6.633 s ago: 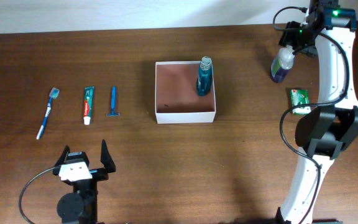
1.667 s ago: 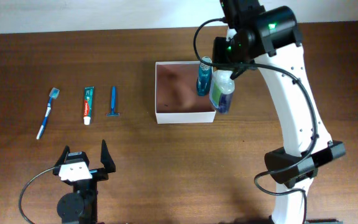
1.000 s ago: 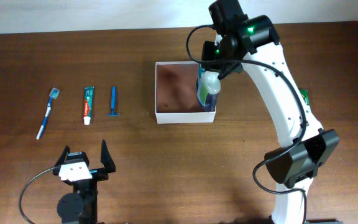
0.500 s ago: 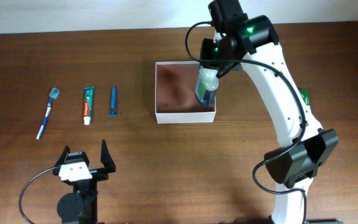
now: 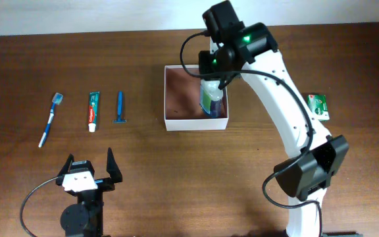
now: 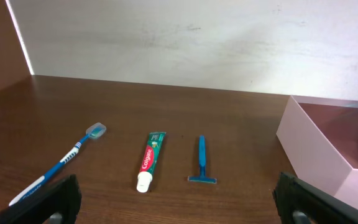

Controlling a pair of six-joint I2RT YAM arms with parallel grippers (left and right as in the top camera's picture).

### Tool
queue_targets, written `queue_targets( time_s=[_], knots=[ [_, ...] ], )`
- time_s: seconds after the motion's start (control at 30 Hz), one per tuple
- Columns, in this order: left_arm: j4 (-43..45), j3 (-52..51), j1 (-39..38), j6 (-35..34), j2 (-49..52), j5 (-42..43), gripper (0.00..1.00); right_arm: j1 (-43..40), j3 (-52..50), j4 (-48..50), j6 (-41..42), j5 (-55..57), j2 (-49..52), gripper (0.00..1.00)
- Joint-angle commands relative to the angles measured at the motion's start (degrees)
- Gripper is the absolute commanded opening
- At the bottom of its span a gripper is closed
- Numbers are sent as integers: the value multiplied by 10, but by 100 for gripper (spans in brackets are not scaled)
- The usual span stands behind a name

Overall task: Pack container
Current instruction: 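Lower the soap bottle beside the Listerine and release it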

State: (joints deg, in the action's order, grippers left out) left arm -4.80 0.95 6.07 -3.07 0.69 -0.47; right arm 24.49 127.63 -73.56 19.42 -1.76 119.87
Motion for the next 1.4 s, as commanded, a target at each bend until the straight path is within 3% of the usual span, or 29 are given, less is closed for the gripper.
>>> queue_targets(
  time_s=[0.0,0.73,1.13,1.37],
  knots=[
    [1,-4,0,-5,-4,-4,99,2,-15,6,-34,16,-1,18],
    [1,-4,0,-5,-4,-4,99,2,-102,50,-55,25,2,19],
    [1,-4,0,-5,-4,-4,99,2,-102,48,-55,25,2,33],
    [1,-4,0,-5,-4,-4,99,-9,-102,37,-55,29,2,35]
  ],
)
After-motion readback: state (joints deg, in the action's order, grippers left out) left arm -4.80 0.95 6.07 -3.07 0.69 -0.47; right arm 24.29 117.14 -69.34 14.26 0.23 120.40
